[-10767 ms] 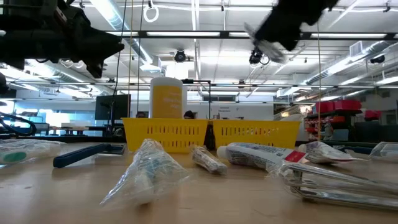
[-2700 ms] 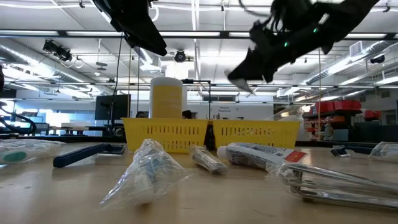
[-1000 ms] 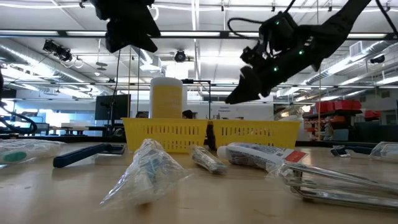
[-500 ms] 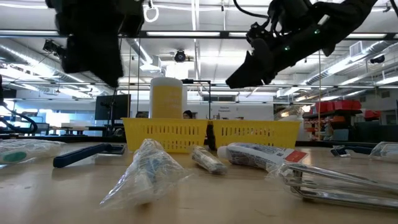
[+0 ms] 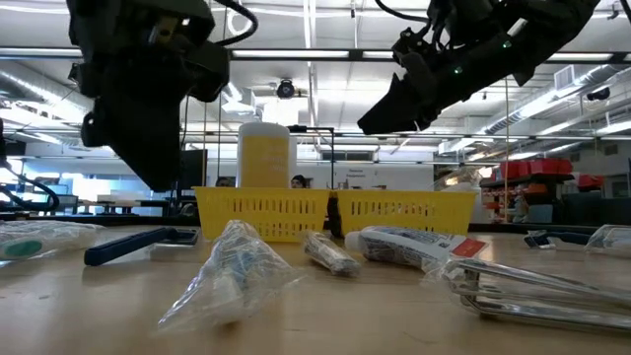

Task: Pick & Place Travel size toiletries
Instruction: Put the blue razor into the red bin

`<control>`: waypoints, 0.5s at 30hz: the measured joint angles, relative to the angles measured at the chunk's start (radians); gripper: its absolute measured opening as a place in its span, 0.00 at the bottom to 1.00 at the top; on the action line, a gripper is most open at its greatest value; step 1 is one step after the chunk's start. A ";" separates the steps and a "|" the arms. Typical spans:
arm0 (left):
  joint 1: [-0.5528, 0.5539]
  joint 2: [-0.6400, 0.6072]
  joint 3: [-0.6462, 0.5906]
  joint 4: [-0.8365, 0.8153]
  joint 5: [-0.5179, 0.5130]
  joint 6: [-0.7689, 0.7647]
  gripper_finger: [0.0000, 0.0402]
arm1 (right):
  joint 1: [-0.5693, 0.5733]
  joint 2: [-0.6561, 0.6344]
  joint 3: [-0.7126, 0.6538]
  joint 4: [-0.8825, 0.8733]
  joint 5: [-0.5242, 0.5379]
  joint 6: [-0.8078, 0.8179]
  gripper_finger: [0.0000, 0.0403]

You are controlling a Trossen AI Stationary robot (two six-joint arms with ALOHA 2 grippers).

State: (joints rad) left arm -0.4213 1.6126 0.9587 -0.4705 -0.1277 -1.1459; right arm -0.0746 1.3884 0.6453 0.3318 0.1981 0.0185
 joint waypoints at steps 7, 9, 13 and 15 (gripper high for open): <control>0.005 0.005 0.000 -0.020 0.000 -0.026 0.29 | 0.000 0.000 0.000 -0.016 0.000 0.000 0.54; 0.005 0.005 0.000 -0.041 -0.015 -0.038 0.29 | 0.000 0.000 0.000 -0.016 -0.001 0.000 0.55; 0.010 0.005 0.000 -0.057 -0.017 -0.042 0.34 | 0.000 0.000 0.000 -0.025 -0.004 0.000 0.56; 0.013 0.007 0.000 -0.054 -0.016 -0.035 0.38 | 0.000 0.000 0.000 -0.028 -0.004 0.000 0.56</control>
State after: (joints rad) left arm -0.4087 1.6199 0.9585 -0.5241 -0.1435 -1.1807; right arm -0.0746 1.3888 0.6456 0.3042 0.1936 0.0185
